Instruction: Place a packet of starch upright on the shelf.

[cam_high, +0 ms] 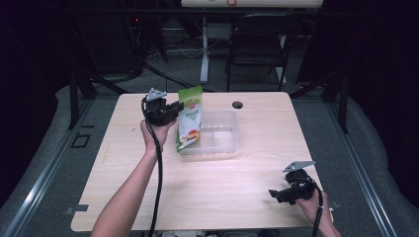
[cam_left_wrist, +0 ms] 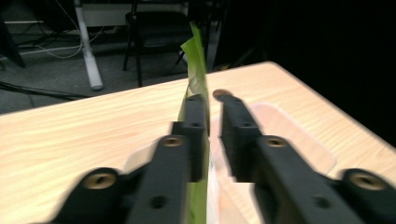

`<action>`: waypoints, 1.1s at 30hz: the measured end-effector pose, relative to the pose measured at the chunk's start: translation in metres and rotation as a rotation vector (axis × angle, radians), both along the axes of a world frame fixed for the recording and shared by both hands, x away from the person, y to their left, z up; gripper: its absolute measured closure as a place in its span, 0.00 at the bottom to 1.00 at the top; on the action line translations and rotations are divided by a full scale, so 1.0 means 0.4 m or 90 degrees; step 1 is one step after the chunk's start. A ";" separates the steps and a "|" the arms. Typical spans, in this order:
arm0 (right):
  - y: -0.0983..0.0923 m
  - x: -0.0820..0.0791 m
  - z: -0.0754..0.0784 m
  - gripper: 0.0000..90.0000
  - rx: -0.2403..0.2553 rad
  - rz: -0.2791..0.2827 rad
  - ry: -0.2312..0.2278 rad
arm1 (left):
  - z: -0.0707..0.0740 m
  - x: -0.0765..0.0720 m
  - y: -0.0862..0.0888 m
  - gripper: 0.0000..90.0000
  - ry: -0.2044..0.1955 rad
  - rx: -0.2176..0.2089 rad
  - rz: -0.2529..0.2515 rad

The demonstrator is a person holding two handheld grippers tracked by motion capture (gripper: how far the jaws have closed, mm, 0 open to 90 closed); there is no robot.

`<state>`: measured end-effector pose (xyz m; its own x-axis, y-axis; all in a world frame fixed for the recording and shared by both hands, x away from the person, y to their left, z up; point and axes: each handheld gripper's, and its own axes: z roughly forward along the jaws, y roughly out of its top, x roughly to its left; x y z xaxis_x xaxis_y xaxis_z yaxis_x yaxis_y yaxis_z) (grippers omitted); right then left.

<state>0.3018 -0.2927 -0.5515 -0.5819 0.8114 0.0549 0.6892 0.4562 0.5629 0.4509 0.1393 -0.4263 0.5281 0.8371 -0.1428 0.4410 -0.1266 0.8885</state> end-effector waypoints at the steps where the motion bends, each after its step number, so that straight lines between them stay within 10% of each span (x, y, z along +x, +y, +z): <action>1: 0.000 0.000 0.000 0.10 0.000 0.000 0.000 | 0.007 0.008 -0.002 0.78 0.008 0.018 -0.009; 3: 0.001 0.000 0.000 0.10 0.002 0.004 0.001 | 0.014 0.026 -0.002 0.57 0.031 0.029 -0.023; 7: 0.000 0.000 0.000 0.10 0.001 0.001 0.001 | 0.021 0.073 -0.004 0.45 0.074 0.034 -0.031; 15: -0.001 0.001 -0.003 0.10 -0.001 0.002 0.004 | 0.005 0.114 -0.044 0.44 0.116 0.092 -0.038; 33: 0.001 0.000 -0.003 0.10 0.001 0.005 0.009 | -0.025 0.122 -0.071 1.00 0.124 0.126 -0.046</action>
